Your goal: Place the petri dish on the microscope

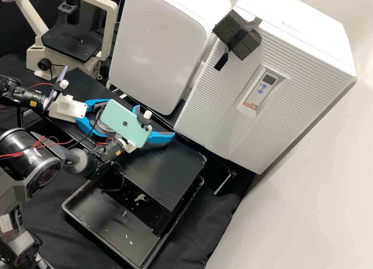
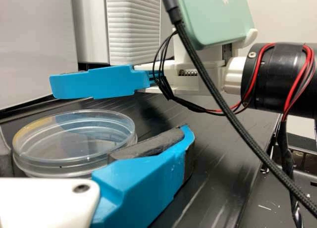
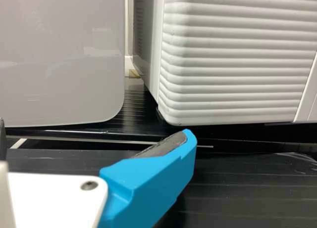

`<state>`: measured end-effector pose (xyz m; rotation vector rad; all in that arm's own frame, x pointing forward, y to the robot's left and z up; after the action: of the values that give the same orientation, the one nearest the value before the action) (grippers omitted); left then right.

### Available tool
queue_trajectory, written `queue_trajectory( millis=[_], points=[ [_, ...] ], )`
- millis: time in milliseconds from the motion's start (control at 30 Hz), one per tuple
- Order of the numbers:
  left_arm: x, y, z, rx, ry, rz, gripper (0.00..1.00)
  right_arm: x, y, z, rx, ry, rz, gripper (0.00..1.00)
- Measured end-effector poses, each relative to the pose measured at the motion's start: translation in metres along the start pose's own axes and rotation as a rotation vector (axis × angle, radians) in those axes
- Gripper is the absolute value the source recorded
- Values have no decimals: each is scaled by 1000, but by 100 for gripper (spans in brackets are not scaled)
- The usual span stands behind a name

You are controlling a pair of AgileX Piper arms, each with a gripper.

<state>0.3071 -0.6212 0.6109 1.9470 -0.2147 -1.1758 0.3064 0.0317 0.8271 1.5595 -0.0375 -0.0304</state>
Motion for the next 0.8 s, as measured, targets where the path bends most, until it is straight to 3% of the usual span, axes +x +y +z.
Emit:
queue_trajectory(
  millis=[300, 333, 600, 800],
  points=[
    [2, -2, 2, 20, 7, 4, 100, 0, 0, 0, 0, 0, 0, 100],
    [2, -2, 2, 20, 7, 4, 0, 0, 0, 0, 0, 0, 0, 100],
    [3, -1, 2, -10, 7, 7, 0, 0, 0, 0, 0, 0, 0, 100],
    [4, -1, 2, -9, 0, 2, 0, 0, 0, 0, 0, 0, 0, 100]
  ],
)
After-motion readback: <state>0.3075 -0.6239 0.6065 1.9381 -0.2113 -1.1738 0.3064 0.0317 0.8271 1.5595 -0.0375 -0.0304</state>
